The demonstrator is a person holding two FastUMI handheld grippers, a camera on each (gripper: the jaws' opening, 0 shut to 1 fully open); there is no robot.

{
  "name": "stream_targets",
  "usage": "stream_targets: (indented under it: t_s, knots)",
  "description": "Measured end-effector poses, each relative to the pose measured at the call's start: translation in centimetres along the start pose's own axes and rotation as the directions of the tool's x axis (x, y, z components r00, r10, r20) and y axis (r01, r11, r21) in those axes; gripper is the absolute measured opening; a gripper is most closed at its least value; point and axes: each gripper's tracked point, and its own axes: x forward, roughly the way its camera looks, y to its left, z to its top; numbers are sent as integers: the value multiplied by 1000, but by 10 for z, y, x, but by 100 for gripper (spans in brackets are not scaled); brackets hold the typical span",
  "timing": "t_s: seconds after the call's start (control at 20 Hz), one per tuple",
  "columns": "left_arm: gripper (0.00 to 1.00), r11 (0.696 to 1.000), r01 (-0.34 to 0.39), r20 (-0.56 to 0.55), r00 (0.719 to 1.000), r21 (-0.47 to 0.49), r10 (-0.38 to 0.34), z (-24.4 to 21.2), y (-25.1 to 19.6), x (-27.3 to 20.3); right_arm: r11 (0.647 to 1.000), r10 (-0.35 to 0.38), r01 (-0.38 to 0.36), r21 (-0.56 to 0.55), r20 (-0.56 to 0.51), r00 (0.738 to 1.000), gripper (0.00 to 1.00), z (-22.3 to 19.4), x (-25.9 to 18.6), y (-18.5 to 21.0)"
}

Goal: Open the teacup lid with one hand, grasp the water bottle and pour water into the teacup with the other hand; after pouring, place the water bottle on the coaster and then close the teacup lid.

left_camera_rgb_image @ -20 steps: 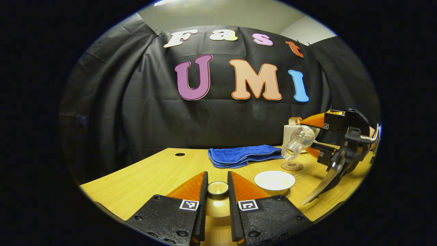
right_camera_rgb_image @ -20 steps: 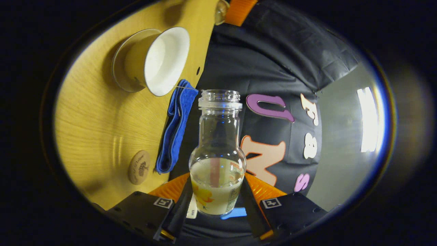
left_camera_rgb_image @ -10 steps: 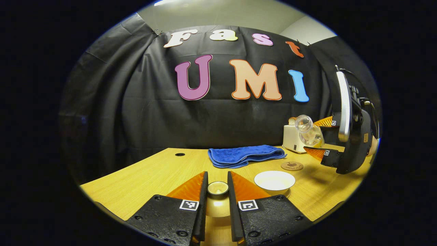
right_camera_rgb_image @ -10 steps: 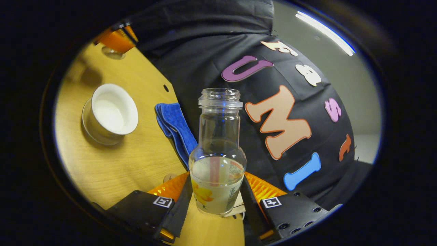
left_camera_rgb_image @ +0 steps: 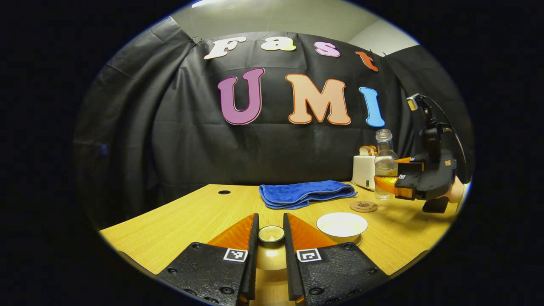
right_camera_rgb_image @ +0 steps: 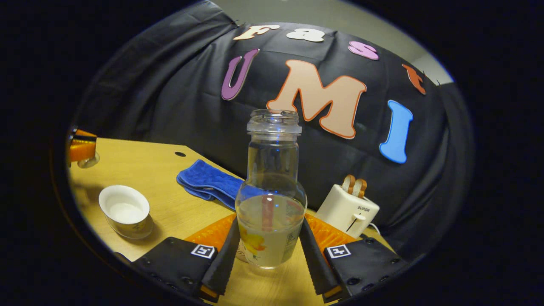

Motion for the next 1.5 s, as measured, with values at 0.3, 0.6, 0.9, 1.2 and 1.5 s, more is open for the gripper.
stream_targets:
  t_s: [0.3,0.6,0.9,1.2,1.5]
  knots:
    - [27,1000,0,0,1000,0,0,0,0,0,980,5,5,200,-49,999,80,-21,30,-4]
    - [27,1000,0,0,1000,0,0,0,0,0,961,12,7,276,-65,998,79,-31,44,-4]
    - [27,1000,0,0,1000,0,0,0,0,0,957,36,-9,289,-86,996,79,-37,53,5]
    - [27,1000,2,1,1000,0,-2,0,0,0,952,33,0,305,-102,994,79,-41,55,5]
    - [27,1000,3,0,1000,1,-3,0,0,1,953,38,-3,301,-111,993,82,-45,54,5]
